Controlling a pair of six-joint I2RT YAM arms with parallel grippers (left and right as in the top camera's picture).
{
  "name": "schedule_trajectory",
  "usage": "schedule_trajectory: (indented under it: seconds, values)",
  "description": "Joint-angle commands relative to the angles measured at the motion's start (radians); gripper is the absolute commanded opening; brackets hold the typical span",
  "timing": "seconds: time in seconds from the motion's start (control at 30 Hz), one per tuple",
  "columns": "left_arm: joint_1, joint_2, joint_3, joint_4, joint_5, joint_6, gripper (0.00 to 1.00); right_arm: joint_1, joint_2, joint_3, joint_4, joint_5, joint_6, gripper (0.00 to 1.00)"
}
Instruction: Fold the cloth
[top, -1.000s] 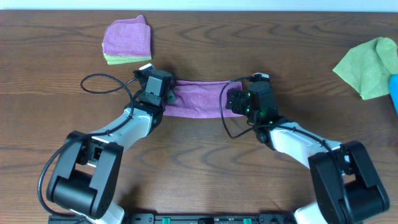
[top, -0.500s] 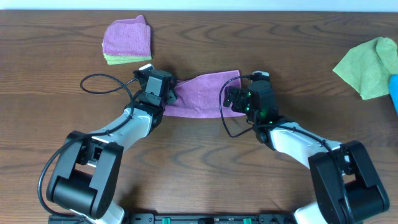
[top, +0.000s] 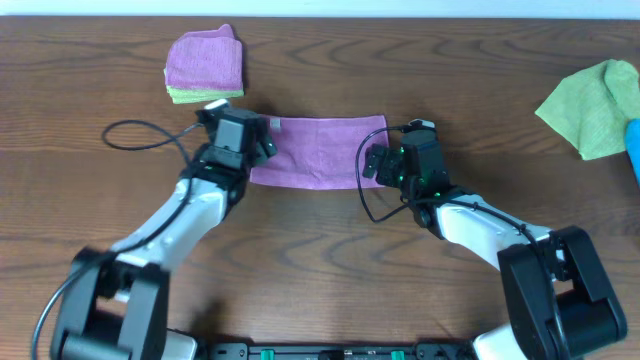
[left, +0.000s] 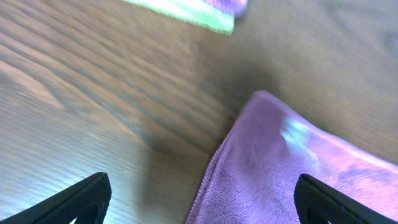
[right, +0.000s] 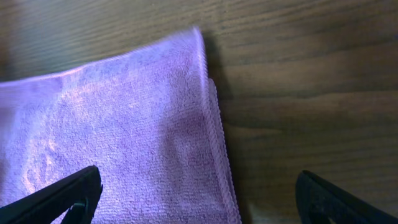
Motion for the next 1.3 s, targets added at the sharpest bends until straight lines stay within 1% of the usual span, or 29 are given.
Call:
schedule_trajectory:
  seconds: [0.0,0.17,0.33,0.43,0.7,0.87,1.0,1.07,1.13,1.27]
  values:
    - [0.018,-0.062,0.023,-0.029,0.003,0.025,0.95,-0.008,-0.014,0.016,-0.002,-0.023,-0.024,0.99]
    - [0.017,-0.091,0.023,-0.077,0.019,0.013,0.95,-0.007,-0.014,0.016,-0.006,-0.022,-0.025,0.99]
    - [0.016,-0.073,0.022,-0.129,0.081,0.005,0.95,-0.008,-0.014,0.016,-0.039,-0.022,-0.045,0.99]
    - [0.003,-0.06,0.022,-0.142,0.121,-0.025,0.95,-0.008,-0.014,0.016,-0.069,-0.057,-0.089,0.99]
    - [-0.036,-0.005,0.022,-0.114,0.118,-0.121,0.95,-0.008,-0.013,0.016,-0.085,-0.077,-0.134,0.99]
    - [-0.037,0.109,0.022,-0.055,0.179,-0.151,0.95,-0.008,-0.013,0.016,-0.088,-0.074,-0.142,0.99]
    - [-0.037,0.125,0.023,-0.023,0.201,-0.19,0.95,-0.008,-0.013,0.016,-0.088,-0.074,-0.142,0.99]
    - [-0.037,0.125,0.023,-0.042,0.22,-0.204,0.95,-0.008,-0.013,0.016,-0.087,-0.073,-0.148,0.99]
    - [-0.038,0.125,0.023,-0.092,0.223,-0.224,0.95,-0.008,-0.013,0.016,-0.085,-0.073,-0.148,0.99]
    - [-0.043,0.125,0.023,-0.135,0.216,-0.214,0.95,-0.008,-0.014,0.016,-0.063,-0.074,-0.148,0.99]
